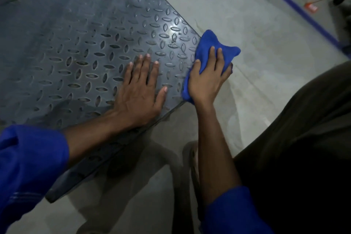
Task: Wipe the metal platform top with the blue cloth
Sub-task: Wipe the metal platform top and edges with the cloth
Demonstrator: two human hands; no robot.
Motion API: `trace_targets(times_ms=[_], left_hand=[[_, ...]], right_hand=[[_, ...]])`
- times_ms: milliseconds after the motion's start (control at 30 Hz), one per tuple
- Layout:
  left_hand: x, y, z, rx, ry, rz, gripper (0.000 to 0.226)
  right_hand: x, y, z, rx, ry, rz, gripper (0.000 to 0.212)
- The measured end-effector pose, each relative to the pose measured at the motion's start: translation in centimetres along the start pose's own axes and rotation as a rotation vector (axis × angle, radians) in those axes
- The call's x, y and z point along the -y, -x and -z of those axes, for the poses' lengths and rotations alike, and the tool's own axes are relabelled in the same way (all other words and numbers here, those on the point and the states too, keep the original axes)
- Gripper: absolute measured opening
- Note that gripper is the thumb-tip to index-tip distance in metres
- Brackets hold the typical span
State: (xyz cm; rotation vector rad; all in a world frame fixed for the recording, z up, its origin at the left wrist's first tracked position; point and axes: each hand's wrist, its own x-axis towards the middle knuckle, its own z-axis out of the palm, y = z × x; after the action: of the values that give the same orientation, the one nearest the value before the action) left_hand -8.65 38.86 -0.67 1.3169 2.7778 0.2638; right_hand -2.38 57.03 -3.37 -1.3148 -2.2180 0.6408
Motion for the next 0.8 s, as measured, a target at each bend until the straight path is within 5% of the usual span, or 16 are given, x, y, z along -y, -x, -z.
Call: trace_targets(times_ms=[200,367,567,800], left_hand=[[0.1,-0.1,-0.1,0.000,0.010,-0.004,0.084],[0.1,-2.5,-0.2,0.022,-0.013,0.046,0.090],[3.3,-6.6,0.5,0.007,0.000,0.129,0.090],[4.6,-9.1,0.8,-0.011,-0.052,0.198,0.089]], right_hand=[[-0.2,-4.5,0.9,0.123,0.024,-0.055,0.057],[0.2,-0.8,0.9,0.062,0.114,0.066,0.065],[2.2,-4.3,0.5,0.161,0.250,-0.063,0.055],[11.1,-11.5,-5.3,0.408,0.215,0.213,0.057]])
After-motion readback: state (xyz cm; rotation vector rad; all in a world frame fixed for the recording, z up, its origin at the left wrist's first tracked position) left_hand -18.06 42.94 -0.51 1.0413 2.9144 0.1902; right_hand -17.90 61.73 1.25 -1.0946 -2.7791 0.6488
